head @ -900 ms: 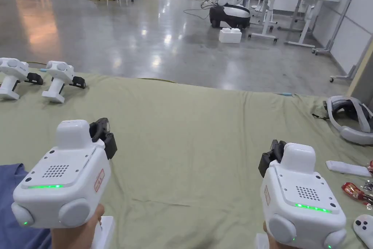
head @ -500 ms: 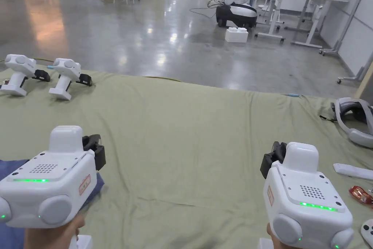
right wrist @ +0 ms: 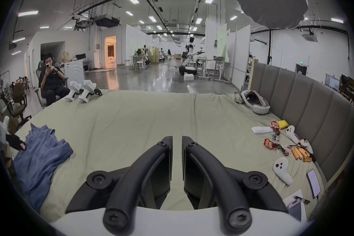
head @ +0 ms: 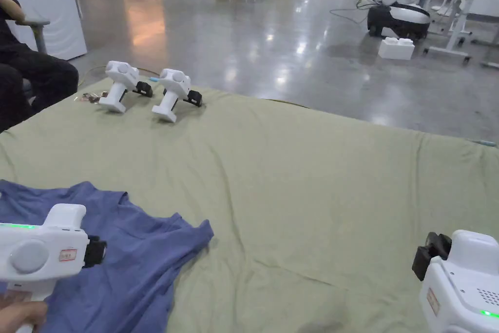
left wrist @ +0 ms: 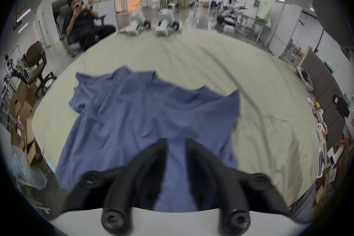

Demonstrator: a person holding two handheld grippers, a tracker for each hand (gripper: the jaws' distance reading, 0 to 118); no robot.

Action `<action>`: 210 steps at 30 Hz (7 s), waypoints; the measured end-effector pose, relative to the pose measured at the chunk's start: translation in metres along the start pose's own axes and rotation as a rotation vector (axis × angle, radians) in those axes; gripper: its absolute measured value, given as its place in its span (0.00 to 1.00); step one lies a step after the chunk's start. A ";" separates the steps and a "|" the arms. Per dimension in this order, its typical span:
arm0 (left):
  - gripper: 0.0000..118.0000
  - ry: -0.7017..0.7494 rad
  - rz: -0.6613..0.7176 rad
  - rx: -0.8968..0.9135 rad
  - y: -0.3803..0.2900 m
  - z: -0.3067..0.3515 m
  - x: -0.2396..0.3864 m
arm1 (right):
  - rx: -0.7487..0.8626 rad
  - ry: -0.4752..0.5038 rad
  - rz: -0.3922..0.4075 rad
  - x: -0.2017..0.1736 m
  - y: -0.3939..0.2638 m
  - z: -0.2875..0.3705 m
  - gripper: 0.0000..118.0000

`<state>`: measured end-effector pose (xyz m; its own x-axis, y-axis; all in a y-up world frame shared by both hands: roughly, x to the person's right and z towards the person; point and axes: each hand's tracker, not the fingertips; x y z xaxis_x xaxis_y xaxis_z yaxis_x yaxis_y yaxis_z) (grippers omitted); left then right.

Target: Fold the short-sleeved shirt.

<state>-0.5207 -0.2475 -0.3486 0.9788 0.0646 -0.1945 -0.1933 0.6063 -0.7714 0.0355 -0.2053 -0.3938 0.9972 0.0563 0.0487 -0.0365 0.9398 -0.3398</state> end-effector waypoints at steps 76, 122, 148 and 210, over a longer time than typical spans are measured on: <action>0.02 -0.664 -0.438 0.263 0.001 0.026 0.420 | 0.053 -0.188 -0.053 0.108 -0.012 0.073 0.11; 0.01 -0.207 -0.002 0.043 0.055 -0.070 0.214 | 0.089 -0.007 0.006 0.027 -0.012 0.034 0.11; 0.08 -0.061 -0.307 -0.175 0.059 -0.146 0.281 | -0.234 -0.089 -0.033 0.072 -0.050 -0.046 0.18; 0.08 -0.135 0.023 0.486 0.254 0.115 0.151 | 0.036 -0.084 -0.062 0.157 0.230 -0.008 0.06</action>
<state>-0.4143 0.0074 -0.5043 0.9809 0.1649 -0.1029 -0.1923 0.9003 -0.3905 0.1840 0.0169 -0.4713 0.9887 0.0247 0.1480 0.0211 0.9537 -0.2999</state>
